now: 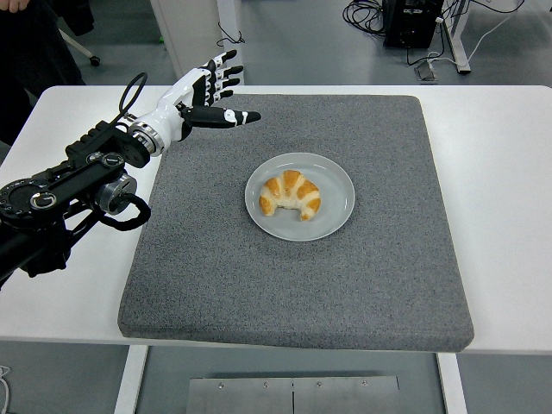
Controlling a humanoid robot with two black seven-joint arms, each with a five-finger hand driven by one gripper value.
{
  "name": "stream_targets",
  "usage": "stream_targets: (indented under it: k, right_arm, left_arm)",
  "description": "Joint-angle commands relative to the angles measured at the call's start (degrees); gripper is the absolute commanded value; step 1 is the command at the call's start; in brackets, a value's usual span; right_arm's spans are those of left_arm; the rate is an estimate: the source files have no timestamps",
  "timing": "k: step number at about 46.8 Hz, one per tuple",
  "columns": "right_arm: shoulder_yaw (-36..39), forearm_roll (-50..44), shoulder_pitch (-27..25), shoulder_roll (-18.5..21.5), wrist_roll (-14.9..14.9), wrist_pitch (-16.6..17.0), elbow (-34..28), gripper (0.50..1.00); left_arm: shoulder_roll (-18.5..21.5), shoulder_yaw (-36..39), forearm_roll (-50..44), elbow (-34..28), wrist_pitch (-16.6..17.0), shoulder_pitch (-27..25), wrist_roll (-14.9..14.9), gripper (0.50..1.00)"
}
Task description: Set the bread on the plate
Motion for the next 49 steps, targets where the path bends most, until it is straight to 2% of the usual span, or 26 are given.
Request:
stream_targets:
  k: [1,9,20,26,38,49]
  right_arm:
    - [0.0,0.0,0.0,0.0,0.0,0.1,0.0,1.000]
    - [0.0,0.0,0.0,0.0,0.0,0.0,-0.1,1.000]
    - [0.0,0.0,0.0,0.0,0.0,0.1,0.0,1.000]
    - [0.0,0.0,0.0,0.0,0.0,0.1,0.0,1.000]
    - [0.3,0.0,0.5,0.0,0.0,0.1,0.1,1.000]
    - [0.0,0.0,1.1,0.0,0.0,0.2,0.5,1.000]
  left_arm:
    - [-0.1,-2.8,-2.8,0.0,0.3,2.2,-0.6,0.971]
    - [-1.2,-7.6,-4.7,0.7,0.3,5.4,-0.9,0.969]
    - [-2.3,-9.2,-5.1,5.5,0.3,5.8,-6.1,0.969]
    - [-2.8,-10.6,-9.1,9.0,0.2,5.6,-7.1,0.969]
    - [-8.6,-10.8,-10.6,18.3,-0.5,5.0,-10.7,0.971]
    - [-12.8,-10.8,-16.5,24.6,-5.2,3.7,-10.9,0.971]
